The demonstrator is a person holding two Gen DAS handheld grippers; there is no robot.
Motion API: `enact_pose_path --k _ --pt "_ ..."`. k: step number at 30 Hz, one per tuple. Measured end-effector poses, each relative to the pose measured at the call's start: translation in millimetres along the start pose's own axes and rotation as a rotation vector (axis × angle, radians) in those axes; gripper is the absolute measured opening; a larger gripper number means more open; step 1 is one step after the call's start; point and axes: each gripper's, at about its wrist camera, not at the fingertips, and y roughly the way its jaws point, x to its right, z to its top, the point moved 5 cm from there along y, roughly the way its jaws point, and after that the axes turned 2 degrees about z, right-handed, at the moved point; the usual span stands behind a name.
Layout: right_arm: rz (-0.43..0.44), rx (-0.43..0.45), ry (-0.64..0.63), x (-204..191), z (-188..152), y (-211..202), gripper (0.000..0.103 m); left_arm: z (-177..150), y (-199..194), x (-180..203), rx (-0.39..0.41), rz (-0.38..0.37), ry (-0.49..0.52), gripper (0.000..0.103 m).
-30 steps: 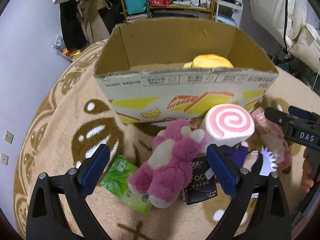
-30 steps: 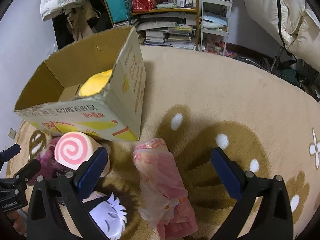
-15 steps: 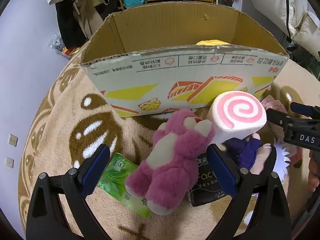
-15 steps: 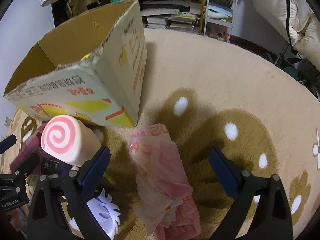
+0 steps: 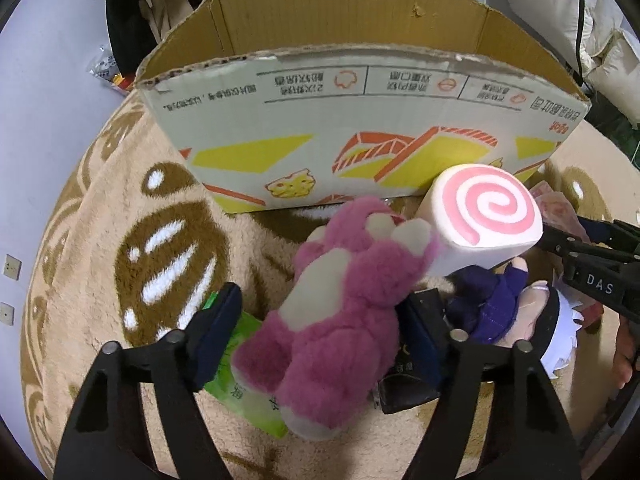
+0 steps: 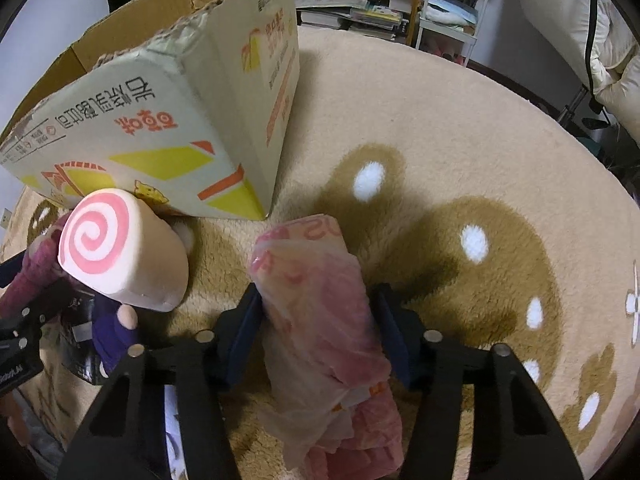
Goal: Organize soft objects
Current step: 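Grip and lift pink bear with left tool while right tool lifts pink doll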
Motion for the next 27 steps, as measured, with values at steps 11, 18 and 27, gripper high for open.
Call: enact_pose_path --k 11,18,27 --pt "0.005 0.035 0.003 1 3 -12 0.048 -3 -4 -3 -0.003 -0.083 -0.048 0.048" --pt "0.031 0.089 -0.006 -2 8 -28 0.047 -4 -10 -13 0.000 -0.097 -0.089 0.047" --pt "0.060 0.177 0.000 -9 10 -59 0.046 -4 -37 -19 0.067 -0.087 -0.100 0.047"
